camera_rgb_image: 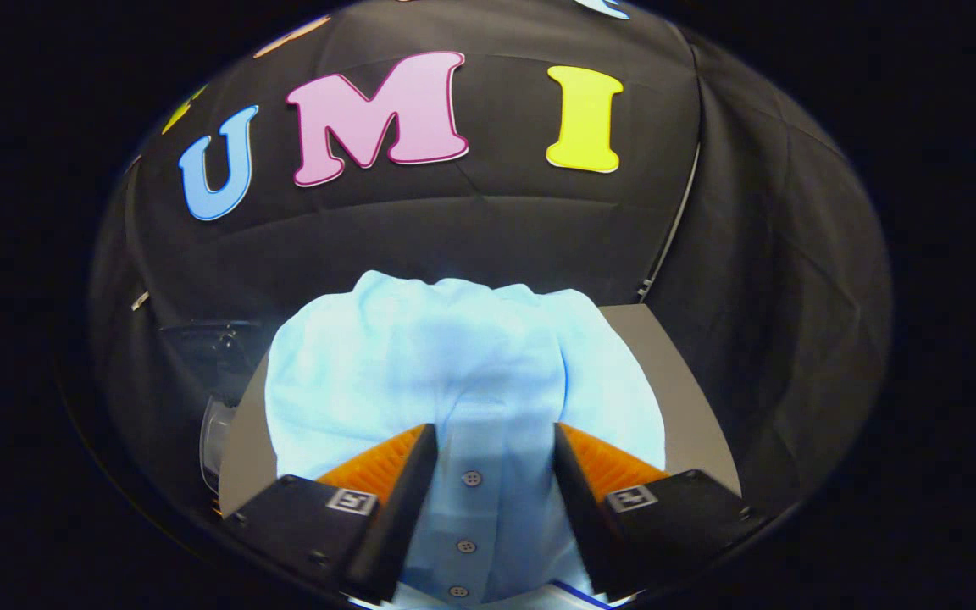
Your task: Put the clothes into the washing machine and then close the washing machine lid.
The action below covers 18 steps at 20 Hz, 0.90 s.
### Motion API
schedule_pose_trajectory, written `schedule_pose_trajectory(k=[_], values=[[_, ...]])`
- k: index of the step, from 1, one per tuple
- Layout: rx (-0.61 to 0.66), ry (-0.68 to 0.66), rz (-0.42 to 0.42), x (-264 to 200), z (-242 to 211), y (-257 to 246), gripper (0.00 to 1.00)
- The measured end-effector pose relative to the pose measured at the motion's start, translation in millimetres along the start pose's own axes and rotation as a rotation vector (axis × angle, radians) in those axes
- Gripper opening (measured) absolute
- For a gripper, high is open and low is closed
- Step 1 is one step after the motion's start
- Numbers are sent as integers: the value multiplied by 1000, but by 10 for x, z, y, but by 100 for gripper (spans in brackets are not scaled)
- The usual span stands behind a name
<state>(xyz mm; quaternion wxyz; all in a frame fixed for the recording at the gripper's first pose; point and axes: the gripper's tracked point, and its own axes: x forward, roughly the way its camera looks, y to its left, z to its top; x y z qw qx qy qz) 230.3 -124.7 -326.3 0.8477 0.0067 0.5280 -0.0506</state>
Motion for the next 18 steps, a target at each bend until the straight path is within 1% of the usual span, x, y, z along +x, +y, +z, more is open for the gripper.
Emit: schedule_pose_trajectory(k=[2,4,6,9,10,11,14,18], values=[[-4,0,1,55,19,-1,37],[-28,-12,-3,17,26,-15,19],[-44,-43,-17,-44,58,1,19],[-89,-179,-36,-285,258,8,19],[-79,-218,-27,-334,283,25,12],[-56,-227,-20,-369,346,63,5],[-23,-239,-6,-591,419,90,5],[-25,-349,9,-1102,729,191,5]])
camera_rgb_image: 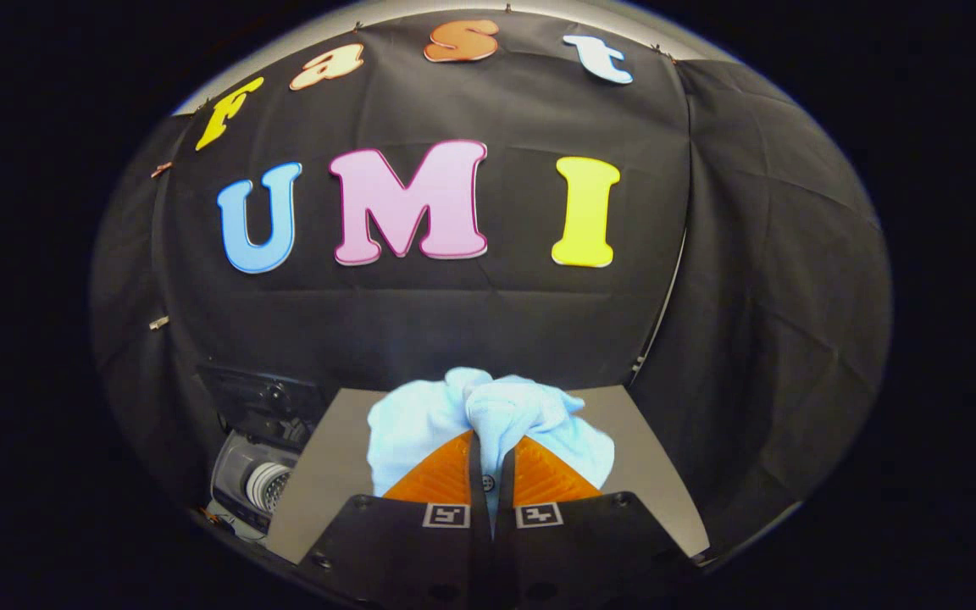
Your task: Put the clothes into the washing machine and then close the washing machine lid.
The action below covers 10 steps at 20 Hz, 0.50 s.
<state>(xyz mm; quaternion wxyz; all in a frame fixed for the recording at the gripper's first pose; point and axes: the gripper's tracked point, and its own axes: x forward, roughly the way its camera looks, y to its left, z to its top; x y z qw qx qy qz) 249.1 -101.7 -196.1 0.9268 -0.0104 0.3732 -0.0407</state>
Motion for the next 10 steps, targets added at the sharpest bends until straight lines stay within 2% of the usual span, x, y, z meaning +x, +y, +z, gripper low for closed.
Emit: schedule_pose_trajectory(k=[5,10], values=[[-3,-218,44,-647,775,233,5],[-66,-407,129,-1236,1305,819,5]])
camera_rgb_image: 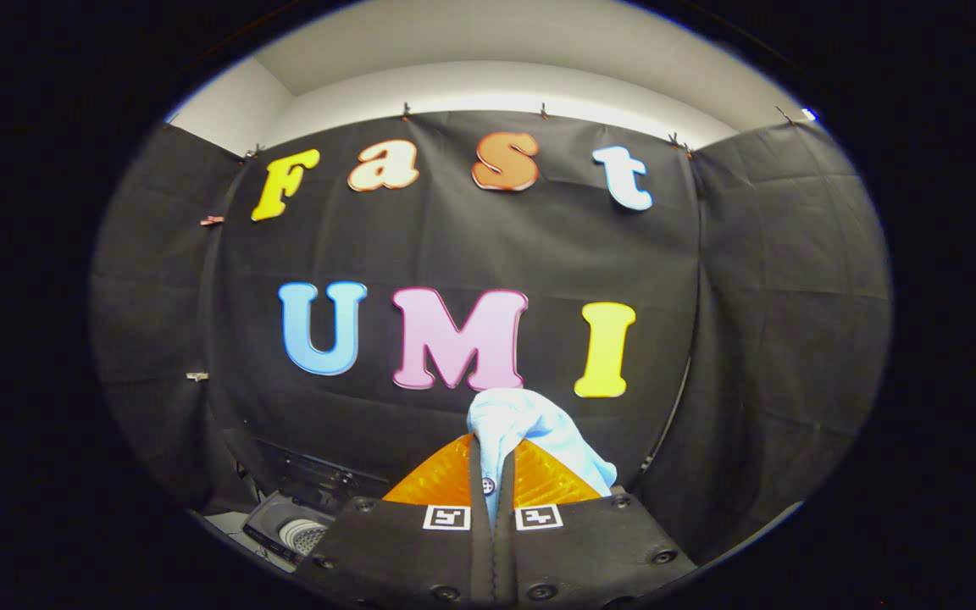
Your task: Put the clothes into the washing machine and then close the washing machine lid.
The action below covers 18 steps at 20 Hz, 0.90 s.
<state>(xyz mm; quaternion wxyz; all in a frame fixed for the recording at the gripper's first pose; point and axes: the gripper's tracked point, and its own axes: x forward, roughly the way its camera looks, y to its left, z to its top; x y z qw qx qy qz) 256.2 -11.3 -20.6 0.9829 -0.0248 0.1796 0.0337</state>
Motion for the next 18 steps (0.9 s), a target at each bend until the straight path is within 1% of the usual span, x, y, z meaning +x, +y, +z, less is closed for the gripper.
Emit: schedule_pose_trajectory(k=[2,4,9,14,18], values=[[-27,-42,48,17,121,322,5],[-23,-56,127,49,125,759,5],[-4,-32,286,292,-67,1741,5],[-14,35,431,602,-584,2618,5],[-34,76,531,841,-1057,3115,5]])
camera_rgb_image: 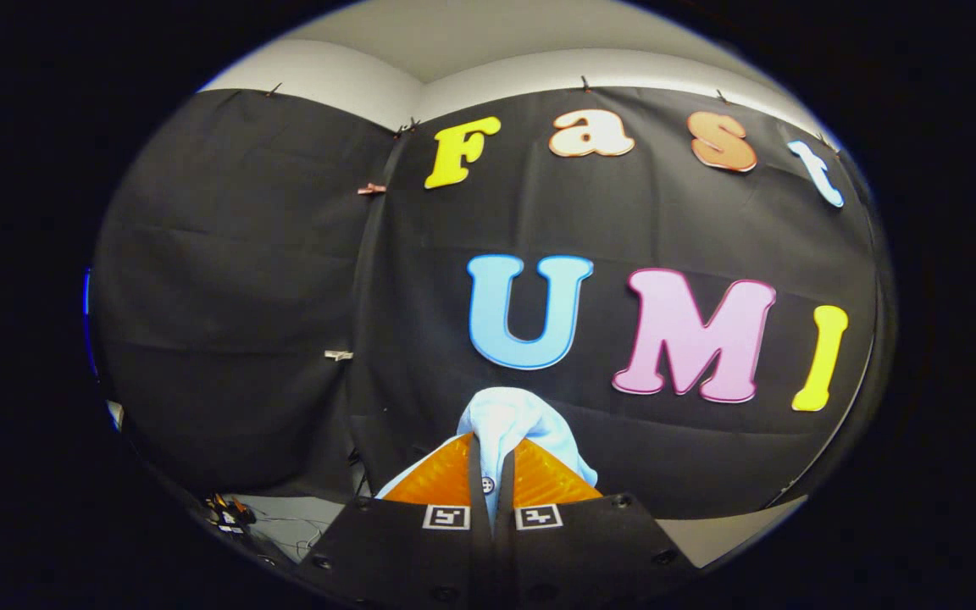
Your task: Put the clothes into the washing machine and then close the washing machine lid.
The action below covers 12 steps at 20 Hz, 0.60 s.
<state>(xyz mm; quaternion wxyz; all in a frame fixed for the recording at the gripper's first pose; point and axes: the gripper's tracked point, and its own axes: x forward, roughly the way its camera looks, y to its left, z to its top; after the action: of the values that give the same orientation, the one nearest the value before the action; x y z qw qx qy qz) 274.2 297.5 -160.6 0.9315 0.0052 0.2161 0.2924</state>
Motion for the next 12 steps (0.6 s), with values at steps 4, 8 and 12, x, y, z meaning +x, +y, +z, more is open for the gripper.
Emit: schedule_pose_trajectory(k=[4,8,12], values=[[-7,57,90,357,-562,229,5],[-37,146,188,636,-1206,428,5],[-79,284,270,741,-1881,608,5]])
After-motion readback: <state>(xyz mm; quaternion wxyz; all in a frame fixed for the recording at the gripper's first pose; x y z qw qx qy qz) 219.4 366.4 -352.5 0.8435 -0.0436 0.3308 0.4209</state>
